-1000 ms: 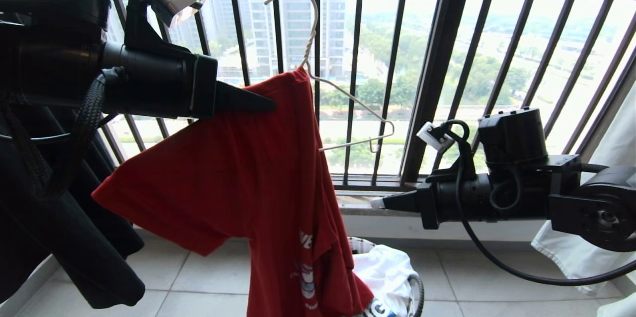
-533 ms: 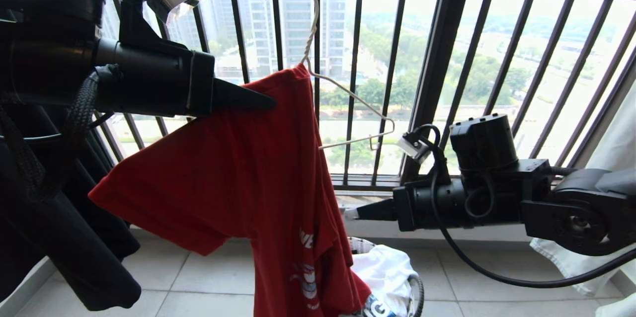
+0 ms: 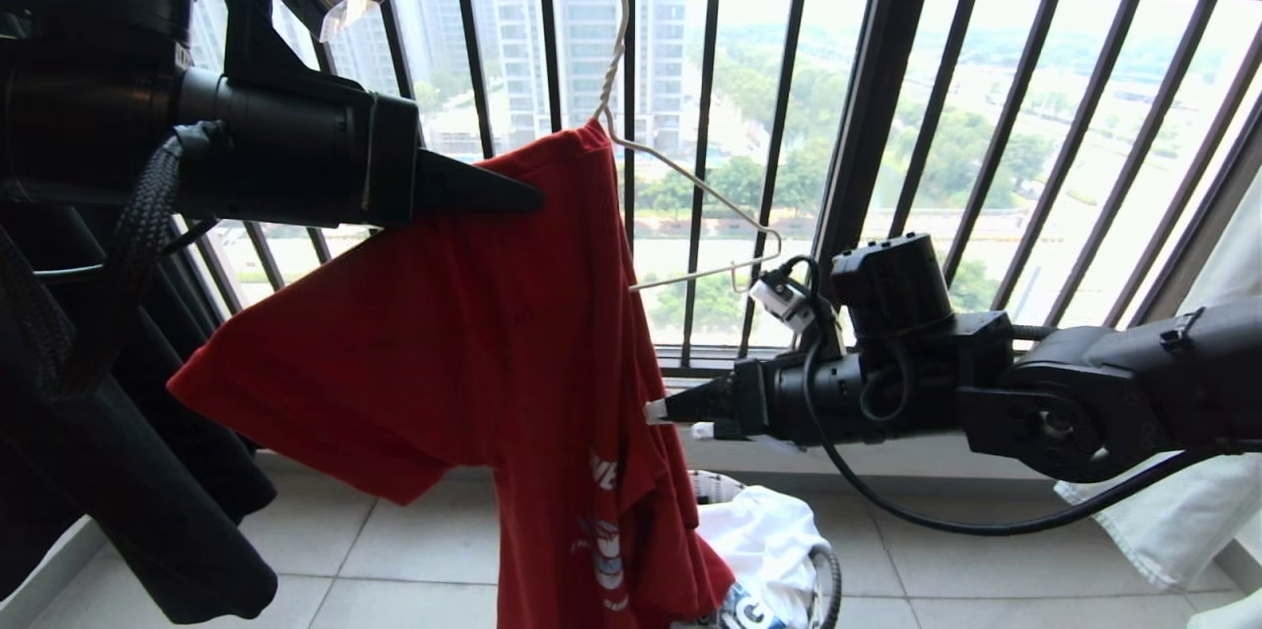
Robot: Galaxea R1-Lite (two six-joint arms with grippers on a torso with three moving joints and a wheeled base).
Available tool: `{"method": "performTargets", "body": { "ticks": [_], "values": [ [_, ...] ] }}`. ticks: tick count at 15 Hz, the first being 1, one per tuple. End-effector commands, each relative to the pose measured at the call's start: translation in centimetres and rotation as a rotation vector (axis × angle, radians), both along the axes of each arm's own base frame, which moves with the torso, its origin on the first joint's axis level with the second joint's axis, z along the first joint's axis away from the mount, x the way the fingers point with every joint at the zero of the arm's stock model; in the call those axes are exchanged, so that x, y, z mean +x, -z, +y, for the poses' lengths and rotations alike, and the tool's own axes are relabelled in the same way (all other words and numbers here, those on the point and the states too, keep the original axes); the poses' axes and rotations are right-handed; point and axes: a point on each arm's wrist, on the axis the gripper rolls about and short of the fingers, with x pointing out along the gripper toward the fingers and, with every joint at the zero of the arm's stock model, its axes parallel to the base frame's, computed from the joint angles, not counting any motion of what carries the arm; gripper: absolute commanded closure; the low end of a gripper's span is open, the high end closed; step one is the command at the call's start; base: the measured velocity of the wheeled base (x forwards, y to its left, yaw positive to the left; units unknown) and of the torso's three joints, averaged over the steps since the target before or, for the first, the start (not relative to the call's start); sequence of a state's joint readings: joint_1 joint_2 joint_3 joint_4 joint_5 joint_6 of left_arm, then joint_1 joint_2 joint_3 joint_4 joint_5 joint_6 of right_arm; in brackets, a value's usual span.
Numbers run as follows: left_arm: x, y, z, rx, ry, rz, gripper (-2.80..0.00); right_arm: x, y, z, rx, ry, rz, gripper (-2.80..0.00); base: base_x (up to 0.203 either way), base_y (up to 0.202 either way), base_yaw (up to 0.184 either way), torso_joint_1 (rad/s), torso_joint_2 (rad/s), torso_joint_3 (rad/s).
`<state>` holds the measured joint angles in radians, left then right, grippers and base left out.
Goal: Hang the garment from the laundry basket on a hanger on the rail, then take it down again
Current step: Hang the clothes on the clothes rack
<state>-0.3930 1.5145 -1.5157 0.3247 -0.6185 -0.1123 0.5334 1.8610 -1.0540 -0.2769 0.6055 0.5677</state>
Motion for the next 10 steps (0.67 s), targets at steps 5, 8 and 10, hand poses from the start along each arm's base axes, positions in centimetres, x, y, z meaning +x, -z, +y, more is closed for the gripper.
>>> {"method": "performTargets", "body": {
  "ticks": [5, 8, 10],
  "values": [
    [-0.9, -0.7, 0.5, -0.011, -0.001, -0.023, 0.00, 0.3, 1.7, 0.2, -0.058, 0.025, 0.070, -2.80, 0.000, 0.000, 0.000, 0.000, 0.00, 0.000],
    [-0.9, -0.7, 0.5, -0.011, -0.001, -0.023, 0.00, 0.1, 2.0, 1.7, -0.083, 0.018, 0.065, -2.80, 0.000, 0.000, 0.000, 0.000, 0.00, 0.000],
    [-0.9, -0.7, 0.4, -0.011, -0.001, -0.023, 0.00, 0.1, 1.4, 2.6, -0.100, 0.051, 0.068, -2.80, 0.000, 0.000, 0.000, 0.000, 0.00, 0.000]
  ]
}}
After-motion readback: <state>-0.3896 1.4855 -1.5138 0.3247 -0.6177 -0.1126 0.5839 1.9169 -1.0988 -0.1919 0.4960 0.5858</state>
